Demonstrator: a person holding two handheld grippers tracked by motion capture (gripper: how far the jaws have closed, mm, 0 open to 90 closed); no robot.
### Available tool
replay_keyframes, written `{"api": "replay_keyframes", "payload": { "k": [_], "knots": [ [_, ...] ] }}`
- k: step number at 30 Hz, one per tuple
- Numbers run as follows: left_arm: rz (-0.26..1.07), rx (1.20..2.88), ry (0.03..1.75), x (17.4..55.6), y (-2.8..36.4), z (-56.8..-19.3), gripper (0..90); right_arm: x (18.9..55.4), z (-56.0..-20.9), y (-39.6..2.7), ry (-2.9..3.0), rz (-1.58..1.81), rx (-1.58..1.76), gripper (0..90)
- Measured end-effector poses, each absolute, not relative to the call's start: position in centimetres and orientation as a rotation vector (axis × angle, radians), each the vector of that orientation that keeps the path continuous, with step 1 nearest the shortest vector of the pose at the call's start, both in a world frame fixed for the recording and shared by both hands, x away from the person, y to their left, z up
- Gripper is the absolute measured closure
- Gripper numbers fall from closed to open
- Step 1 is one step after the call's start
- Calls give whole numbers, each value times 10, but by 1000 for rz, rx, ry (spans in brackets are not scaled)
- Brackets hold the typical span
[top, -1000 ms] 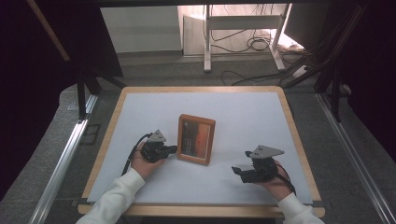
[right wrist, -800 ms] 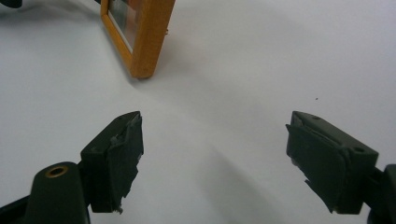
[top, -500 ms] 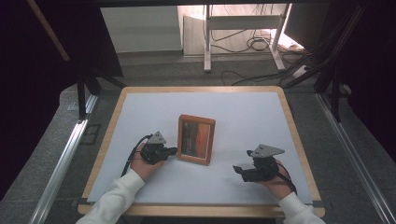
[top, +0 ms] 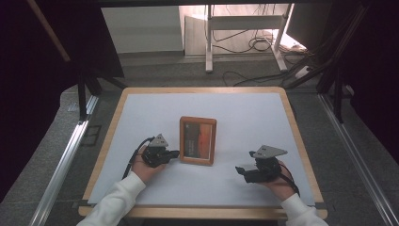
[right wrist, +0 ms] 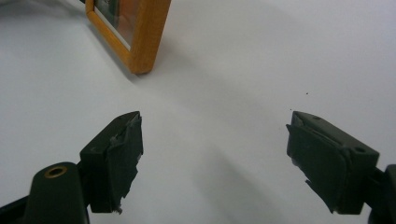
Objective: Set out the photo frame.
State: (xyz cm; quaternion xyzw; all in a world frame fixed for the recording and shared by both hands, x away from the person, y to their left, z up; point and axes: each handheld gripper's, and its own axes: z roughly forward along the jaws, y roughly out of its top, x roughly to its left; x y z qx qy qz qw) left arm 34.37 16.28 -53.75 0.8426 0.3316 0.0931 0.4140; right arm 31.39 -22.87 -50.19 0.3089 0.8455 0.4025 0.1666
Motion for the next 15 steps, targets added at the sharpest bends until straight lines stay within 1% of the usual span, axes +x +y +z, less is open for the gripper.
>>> {"api": "replay_keyframes", "payload": {
  "k": [15],
  "knots": [
    [223, 2132, 816, 341, 160, -537, 900, 314, -503, -228, 2412, 1138, 874, 184]
  ]
}}
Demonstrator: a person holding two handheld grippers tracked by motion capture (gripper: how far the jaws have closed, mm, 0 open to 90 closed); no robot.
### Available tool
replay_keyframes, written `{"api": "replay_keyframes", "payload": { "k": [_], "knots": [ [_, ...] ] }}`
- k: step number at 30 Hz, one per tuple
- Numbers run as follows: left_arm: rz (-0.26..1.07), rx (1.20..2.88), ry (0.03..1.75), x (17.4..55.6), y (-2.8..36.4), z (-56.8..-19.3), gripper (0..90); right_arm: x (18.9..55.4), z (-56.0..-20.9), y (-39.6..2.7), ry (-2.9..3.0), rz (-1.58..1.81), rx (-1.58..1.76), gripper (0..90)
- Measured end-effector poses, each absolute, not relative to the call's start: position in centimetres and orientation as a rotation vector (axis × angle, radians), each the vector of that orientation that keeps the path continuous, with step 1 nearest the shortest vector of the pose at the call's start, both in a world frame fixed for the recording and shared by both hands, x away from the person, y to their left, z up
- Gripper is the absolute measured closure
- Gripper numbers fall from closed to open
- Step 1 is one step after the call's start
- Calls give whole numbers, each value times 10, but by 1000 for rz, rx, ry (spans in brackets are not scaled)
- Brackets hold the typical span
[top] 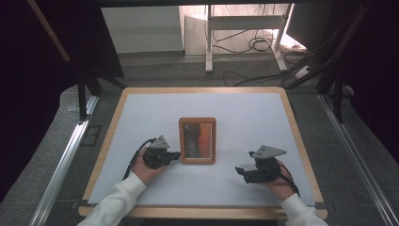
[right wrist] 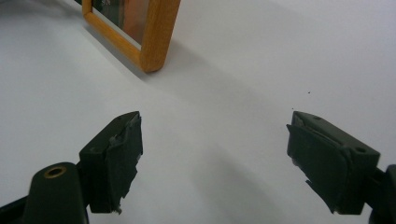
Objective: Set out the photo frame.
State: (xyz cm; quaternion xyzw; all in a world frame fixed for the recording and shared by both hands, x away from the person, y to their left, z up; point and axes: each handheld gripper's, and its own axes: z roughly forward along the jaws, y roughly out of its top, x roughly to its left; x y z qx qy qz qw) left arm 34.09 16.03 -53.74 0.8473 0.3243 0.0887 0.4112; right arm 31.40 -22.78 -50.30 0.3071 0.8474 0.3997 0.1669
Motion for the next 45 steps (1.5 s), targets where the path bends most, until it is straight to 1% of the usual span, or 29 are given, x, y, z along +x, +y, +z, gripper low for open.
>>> {"api": "replay_keyframes", "payload": {
  "k": [17, 23, 27, 29, 31, 32, 33, 36, 39, 45],
  "knots": [
    [268, 2087, 865, 339, 178, -531, 900, 311, -503, -233, 2391, 1154, 868, 183],
    [317, 2065, 891, 330, 194, -525, 896, 314, -505, -236, 2379, 1140, 888, 182],
    [330, 2023, 916, 325, 203, -521, 876, 315, -506, -243, 2348, 1144, 922, 183],
    [340, 2010, 946, 322, 208, -521, 763, 317, -509, -252, 2320, 1136, 957, 182],
    [339, 2013, 955, 320, 209, -521, 671, 318, -510, -255, 2312, 1131, 972, 182],
    [333, 2019, 964, 318, 209, -522, 671, 318, -510, -258, 2307, 1119, 979, 181],
    [315, 2023, 992, 313, 210, -524, 548, 318, -510, -263, 2288, 1111, 985, 181],
    [332, 2023, 1016, 307, 210, -523, 434, 316, -509, -271, 2261, 1133, 1002, 182],
    [338, 1998, 1041, 303, 214, -521, 375, 314, -509, -275, 2250, 1141, 1021, 181],
    [357, 1981, 1065, 304, 218, -523, 352, 316, -510, -273, 2244, 1150, 1025, 181]
  ]
}}
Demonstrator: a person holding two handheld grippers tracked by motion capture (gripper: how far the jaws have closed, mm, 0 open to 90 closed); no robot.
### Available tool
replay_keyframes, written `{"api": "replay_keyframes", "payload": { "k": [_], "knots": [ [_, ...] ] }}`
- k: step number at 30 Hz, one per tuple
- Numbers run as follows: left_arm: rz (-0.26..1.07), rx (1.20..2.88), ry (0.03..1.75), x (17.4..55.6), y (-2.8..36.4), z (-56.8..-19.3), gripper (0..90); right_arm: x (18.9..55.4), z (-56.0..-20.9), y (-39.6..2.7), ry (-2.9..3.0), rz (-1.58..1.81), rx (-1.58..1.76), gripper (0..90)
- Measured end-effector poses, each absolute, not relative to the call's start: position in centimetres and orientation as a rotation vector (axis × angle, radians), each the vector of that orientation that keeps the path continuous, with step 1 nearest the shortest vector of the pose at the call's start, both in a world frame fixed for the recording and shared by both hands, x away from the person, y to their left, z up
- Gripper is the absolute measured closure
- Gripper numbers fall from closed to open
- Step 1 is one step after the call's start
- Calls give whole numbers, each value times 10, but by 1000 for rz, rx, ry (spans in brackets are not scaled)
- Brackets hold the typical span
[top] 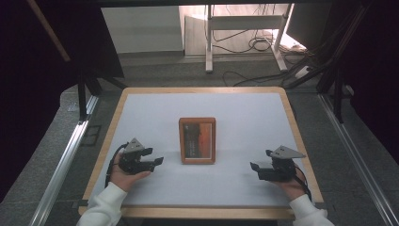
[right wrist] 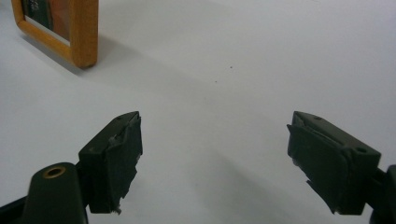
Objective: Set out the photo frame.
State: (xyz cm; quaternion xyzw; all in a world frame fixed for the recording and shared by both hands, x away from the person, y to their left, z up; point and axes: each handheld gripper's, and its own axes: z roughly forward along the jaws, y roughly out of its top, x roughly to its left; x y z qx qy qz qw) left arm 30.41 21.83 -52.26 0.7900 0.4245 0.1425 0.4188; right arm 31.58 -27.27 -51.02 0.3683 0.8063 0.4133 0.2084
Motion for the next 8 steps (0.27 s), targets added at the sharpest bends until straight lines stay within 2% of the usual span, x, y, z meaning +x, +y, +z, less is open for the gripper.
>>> {"api": "replay_keyframes", "payload": {
  "k": [8],
  "knots": [
    [374, 1993, 1048, 306, 217, -525, 338, 316, -509, -271, 2233, 1180, 1038, 170]
  ]
}}
